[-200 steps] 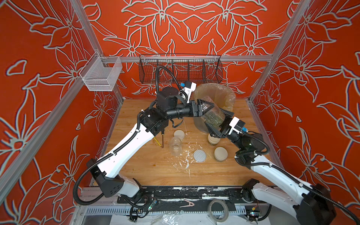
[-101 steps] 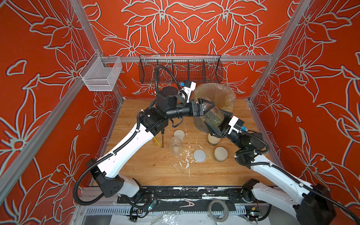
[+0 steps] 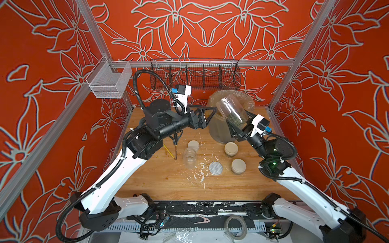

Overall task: Empty moldy tea leaves from jars
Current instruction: Adjust the jar, then pour the moldy tea leaves from the jar into the trash bin.

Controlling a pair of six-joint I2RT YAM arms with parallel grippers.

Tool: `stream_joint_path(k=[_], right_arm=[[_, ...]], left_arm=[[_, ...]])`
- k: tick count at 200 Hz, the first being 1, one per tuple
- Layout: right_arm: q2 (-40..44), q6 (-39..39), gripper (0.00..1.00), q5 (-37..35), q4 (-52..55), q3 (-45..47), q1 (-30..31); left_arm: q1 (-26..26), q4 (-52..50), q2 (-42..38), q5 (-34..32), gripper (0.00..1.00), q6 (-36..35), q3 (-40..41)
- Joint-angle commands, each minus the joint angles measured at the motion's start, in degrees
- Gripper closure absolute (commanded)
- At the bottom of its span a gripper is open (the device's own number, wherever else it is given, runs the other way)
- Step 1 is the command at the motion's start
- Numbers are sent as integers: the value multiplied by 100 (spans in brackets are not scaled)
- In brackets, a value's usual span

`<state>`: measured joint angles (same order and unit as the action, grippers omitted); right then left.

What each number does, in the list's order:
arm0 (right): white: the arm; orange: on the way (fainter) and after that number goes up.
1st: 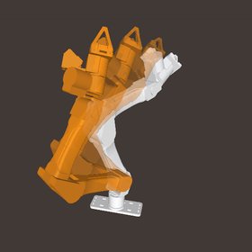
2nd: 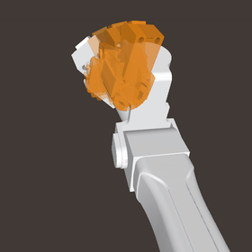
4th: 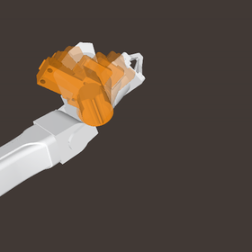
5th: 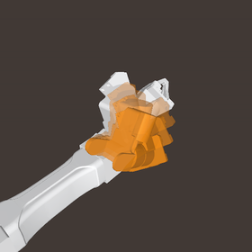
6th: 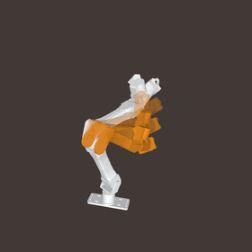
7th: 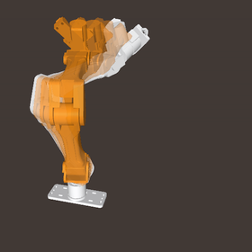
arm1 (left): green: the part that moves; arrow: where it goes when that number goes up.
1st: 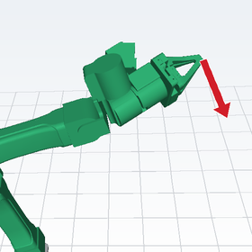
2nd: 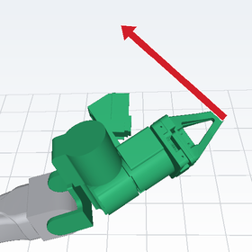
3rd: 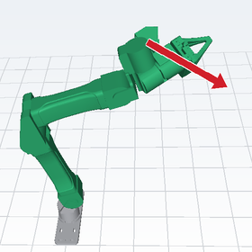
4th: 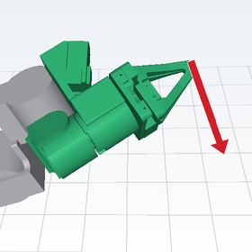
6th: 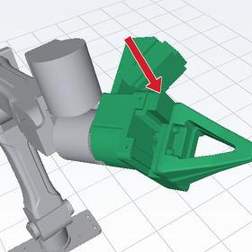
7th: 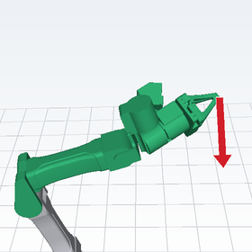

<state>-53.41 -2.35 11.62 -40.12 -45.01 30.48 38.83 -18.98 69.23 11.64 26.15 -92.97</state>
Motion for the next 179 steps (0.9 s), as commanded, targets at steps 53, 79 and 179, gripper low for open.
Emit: stream_joint_path(k=[53,79,179], right_arm=[[-864,359,58,-435,2856,-2066,-685],[-1321,614,58,-361,3938,-2879,-923],[-2596,963,59,-250,5355,-4066,-1193]], left_arm=[[-24,-843,-304,211,3,-1347,320],[-20,-853,-397,240,3,-1437,462],[-24,-958,-461,-9,3,-1459,578]])
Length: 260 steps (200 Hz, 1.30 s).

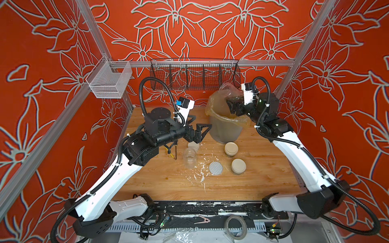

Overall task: Empty moldy tea leaves from jars
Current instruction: Pour the moldy tea leaves from the jar into the trash bin.

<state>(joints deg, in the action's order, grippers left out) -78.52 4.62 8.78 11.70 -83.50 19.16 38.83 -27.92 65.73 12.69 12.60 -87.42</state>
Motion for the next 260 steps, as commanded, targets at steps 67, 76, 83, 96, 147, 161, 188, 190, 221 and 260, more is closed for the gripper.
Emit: stream_joint_path(k=[67,76,83,96,147,161,188,190,221,260], right_arm=[[-689,343,58,-313,1255,-834,-140],[-770,375,58,-344,1395,-930,-140],[-829,392,58,-366,1518,-1036,-149],[-975,436,58,-414,1766,-1221,-156],[-1183,495,58,-453,2020,-1465,-158],[-1242,493,58,-465,2110,-1530,-158],[-1387,564,58,-581,2350,-1722,-158],[-1390,570,58,-590,2373,-1733,-158],[-1623,606,58,-670,2813,-2128,-158],[-1718,694,58,-666,2888,-2248,-158]], left_arm=[[-24,-200,-39,-271,3,-208,-8],[-25,-205,-22,-276,3,-206,-12],[-24,-205,-9,-276,3,-214,-21],[-24,-220,2,-276,3,-214,-37],[-24,-240,17,-346,3,-223,-12],[-24,-255,17,-347,3,-229,-21],[-25,-266,9,-350,3,-227,-21],[-25,-266,9,-354,3,-231,-21],[-24,-267,0,-366,3,-233,-12],[-25,-258,-9,-346,3,-225,-12]])
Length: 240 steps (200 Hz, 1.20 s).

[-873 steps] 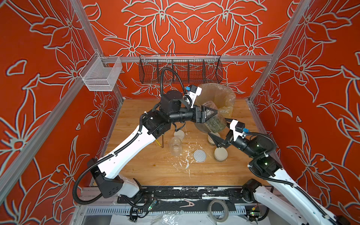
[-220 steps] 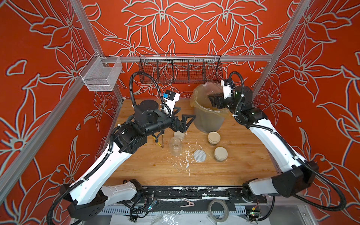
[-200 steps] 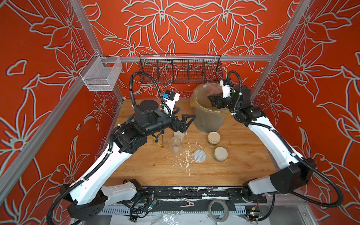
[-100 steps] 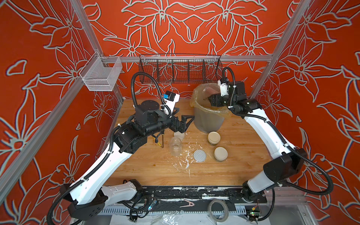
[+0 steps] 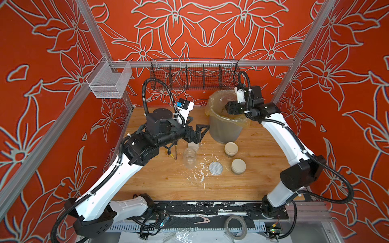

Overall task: Empty moldy tea leaves from jars
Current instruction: Pour the moldy tea leaves from the jar into the trash bin.

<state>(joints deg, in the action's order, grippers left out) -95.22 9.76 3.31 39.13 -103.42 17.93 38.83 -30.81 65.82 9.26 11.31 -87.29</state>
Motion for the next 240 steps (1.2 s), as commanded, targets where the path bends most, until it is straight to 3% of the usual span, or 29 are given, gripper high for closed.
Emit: stream_joint_path(k=[1,71,121,147,240], right_arm=[[-49,183,58,-124,146,-262,-36],[-626,145,58,-139,962,-1269,-44],[-779,95,58,-156,1075,-1478,-44],[-796,146,58,209,1027,-1495,-44],[-726,75,58,-68,1056,-1454,-44]], left_arm=[[-24,31,-17,-3,3,-95,-25],[-24,40,-20,2,3,-112,-30],[-24,2,-23,-34,3,-156,-35],[-24,4,-30,-21,3,-156,-34],[-24,5,-40,-12,3,-166,-25]])
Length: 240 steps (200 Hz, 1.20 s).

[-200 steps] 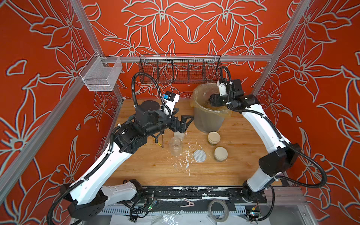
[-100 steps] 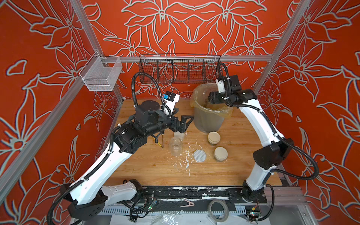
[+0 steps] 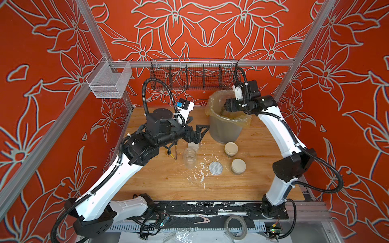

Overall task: Empty moldy tea leaves from jars
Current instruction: Pour the moldy tea leaves from the jar into the trash bin.

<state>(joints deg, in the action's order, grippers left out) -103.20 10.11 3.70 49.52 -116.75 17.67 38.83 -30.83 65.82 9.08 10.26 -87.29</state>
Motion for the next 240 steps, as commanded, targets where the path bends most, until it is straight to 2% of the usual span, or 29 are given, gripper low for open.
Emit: stream_joint_path(k=[1,86,148,240], right_arm=[[72,37,58,-111,20,-120,-18],[388,-71,58,-374,-96,178,-16],[61,-374,58,-934,110,100,-2],[-393,-612,59,-1265,571,-428,147]], left_arm=[[-24,7,-37,6,3,-60,-25],[-24,101,-10,94,3,11,80],[-24,156,7,129,3,20,98],[-24,175,24,138,3,-42,151]])
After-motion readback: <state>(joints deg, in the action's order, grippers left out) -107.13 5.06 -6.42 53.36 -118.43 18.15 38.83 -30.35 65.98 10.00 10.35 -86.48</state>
